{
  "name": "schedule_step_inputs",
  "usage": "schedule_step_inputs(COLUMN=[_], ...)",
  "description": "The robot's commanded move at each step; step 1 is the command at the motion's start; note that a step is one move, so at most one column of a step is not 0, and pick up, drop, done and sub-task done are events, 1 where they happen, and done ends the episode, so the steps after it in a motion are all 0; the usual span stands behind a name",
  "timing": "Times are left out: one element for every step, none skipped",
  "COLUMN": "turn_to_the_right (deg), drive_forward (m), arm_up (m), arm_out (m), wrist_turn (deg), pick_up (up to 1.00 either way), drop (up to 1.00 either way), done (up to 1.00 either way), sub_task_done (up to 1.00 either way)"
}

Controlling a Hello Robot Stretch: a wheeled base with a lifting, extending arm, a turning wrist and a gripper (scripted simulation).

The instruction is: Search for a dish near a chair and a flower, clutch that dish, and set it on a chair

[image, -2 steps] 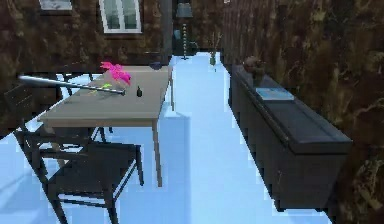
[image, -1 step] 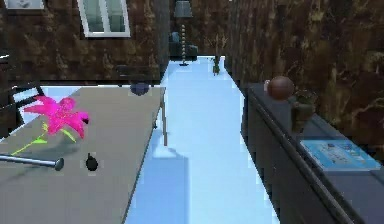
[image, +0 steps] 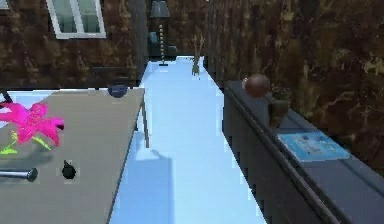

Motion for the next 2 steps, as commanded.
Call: schedule_step_inputs(turn_to_the_right=[0.0,0.0], drive_forward=[0.5,1.0], arm_up=[0.0,0.0], arm_out=[0.0,0.0], wrist_turn=[0.0,0.0], pick_up=[0.0,0.0], drop=[0.0,0.0], done=[0.0,0.0], sub_task_done=[0.0,0.0])
